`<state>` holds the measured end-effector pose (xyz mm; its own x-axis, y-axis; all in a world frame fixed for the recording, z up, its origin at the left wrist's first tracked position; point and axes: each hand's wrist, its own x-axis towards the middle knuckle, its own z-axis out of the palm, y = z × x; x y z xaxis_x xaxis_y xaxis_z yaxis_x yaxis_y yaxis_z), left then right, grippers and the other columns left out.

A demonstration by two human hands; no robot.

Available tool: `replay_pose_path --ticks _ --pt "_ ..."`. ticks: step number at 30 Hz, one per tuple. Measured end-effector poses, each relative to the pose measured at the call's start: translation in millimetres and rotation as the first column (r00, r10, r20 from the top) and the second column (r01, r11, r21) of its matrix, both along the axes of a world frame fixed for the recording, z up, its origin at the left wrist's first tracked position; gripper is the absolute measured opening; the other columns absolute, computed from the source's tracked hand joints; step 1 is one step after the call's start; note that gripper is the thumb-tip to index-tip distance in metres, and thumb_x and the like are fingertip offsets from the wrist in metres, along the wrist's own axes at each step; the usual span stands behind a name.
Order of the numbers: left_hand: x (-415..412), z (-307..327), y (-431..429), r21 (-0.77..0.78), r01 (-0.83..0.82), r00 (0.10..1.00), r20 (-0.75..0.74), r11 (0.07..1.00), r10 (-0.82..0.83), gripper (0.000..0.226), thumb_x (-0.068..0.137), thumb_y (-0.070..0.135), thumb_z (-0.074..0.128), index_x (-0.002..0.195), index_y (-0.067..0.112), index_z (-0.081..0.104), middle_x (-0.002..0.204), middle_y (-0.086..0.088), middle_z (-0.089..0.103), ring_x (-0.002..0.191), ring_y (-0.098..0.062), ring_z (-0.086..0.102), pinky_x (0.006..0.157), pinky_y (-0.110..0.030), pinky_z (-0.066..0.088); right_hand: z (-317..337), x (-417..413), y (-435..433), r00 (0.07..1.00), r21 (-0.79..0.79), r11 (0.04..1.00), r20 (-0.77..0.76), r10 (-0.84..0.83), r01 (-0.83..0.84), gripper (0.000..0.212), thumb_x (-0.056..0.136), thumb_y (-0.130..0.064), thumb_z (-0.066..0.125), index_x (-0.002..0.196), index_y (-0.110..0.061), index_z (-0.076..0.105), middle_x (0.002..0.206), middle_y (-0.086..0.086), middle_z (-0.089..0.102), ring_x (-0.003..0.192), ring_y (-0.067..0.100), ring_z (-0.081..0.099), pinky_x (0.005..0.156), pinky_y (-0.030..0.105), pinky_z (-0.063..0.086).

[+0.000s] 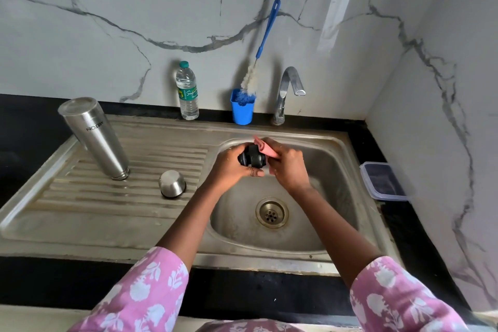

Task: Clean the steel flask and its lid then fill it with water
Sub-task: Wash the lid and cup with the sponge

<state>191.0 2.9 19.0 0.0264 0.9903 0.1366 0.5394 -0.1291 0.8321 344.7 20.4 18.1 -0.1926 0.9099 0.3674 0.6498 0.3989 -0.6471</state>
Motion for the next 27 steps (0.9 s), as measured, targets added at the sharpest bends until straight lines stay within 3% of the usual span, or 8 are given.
replay_pose_path --ticks 2,7,10,14,18,21,23,27 --pt "4.4 2.7 -0.5 -0.027 0.027 1.0 -0.009 0.999 -0.027 0.069 0.068 0.015 0.083 0.13 0.012 0.055 0.117 -0.005 0.065 0.104 -0.013 0.057 0.076 -0.003 0.036 -0.3 8.3 -0.7 0.998 -0.021 1.0 0.053 -0.016 0.018 0.052 0.081 0.003 0.057 0.128 -0.019 0.059 0.098 0.012 0.072 0.085 0.034 0.066 0.079 0.044 0.054" --pt "18.2 6.8 -0.4 -0.058 -0.017 0.999 -0.029 0.998 0.015 0.055 0.079 0.012 0.074 0.13 0.014 0.053 0.119 -0.009 0.064 0.108 -0.023 0.059 0.088 -0.022 0.041 9.7 19.2 -3.9 0.993 0.027 0.998 0.105 -0.056 0.053 0.05 0.084 0.0 0.055 0.13 -0.02 0.057 0.118 0.008 0.067 0.102 0.034 0.063 0.082 0.046 0.053" --pt "24.1 12.4 1.8 -0.034 -0.015 0.995 -0.095 0.999 0.012 0.057 0.075 0.01 0.077 0.128 0.011 0.056 0.12 -0.011 0.063 0.11 -0.025 0.058 0.087 -0.021 0.038 10.5 26.4 -10.0 0.944 0.201 0.98 0.322 -0.077 0.011 0.049 0.083 0.0 0.056 0.129 -0.016 0.058 0.131 0.003 0.059 0.107 0.034 0.06 0.065 0.044 0.053" --pt "30.5 16.7 6.9 -0.055 -0.024 0.993 -0.118 0.998 0.017 0.054 0.071 0.01 0.08 0.121 0.008 0.061 0.117 -0.011 0.064 0.108 -0.023 0.058 0.08 -0.017 0.036 4.1 35.7 -17.3 0.87 0.399 0.91 0.482 -0.103 -0.113 0.043 0.075 0.0 0.054 0.115 -0.007 0.067 0.117 0.009 0.067 0.098 0.031 0.067 0.044 0.033 0.052" --pt "38.6 15.2 4.0 -0.117 0.04 0.998 -0.045 0.992 -0.046 0.048 0.077 0.008 0.074 0.124 0.01 0.06 0.117 -0.009 0.066 0.109 -0.023 0.06 0.09 -0.024 0.043 5.7 42.1 -18.2 0.849 0.441 0.889 0.511 -0.135 -0.124 0.048 0.076 -0.007 0.038 0.113 -0.008 0.068 0.113 0.009 0.069 0.1 0.029 0.067 0.057 0.032 0.056" --pt "45.9 15.1 2.5 -0.118 0.044 0.998 -0.03 0.992 -0.048 0.043 0.086 0.008 0.065 0.128 0.01 0.056 0.121 -0.012 0.064 0.113 -0.027 0.058 0.098 -0.036 0.044 17.0 40.3 -13.9 0.822 0.392 0.916 0.547 -0.158 -0.085 0.045 0.074 -0.011 0.038 0.104 -0.008 0.071 0.105 0.007 0.071 0.092 0.028 0.069 0.054 0.03 0.054" --pt "49.3 14.9 1.6 -0.121 0.022 0.999 -0.042 0.992 -0.027 0.041 0.09 0.008 0.06 0.13 0.01 0.054 0.123 -0.014 0.062 0.115 -0.028 0.056 0.097 -0.034 0.043 27.7 36.6 -11.1 0.801 0.325 0.944 0.58 -0.152 -0.056 0.039 0.075 -0.016 0.043 0.101 -0.009 0.071 0.102 0.005 0.071 0.086 0.028 0.068 0.052 0.03 0.053" --pt "54.8 14.2 -0.6 -0.136 0.011 1.0 0.0 0.991 -0.011 0.038 0.093 0.01 0.056 0.131 0.012 0.053 0.121 -0.014 0.062 0.113 -0.027 0.056 0.095 -0.033 0.043 41.9 36.6 -3.7 0.715 0.107 0.994 0.692 -0.097 0.031 0.031 0.091 -0.022 0.05 0.12 -0.016 0.058 0.12 0.001 0.06 0.105 0.029 0.057 0.071 0.033 0.047"
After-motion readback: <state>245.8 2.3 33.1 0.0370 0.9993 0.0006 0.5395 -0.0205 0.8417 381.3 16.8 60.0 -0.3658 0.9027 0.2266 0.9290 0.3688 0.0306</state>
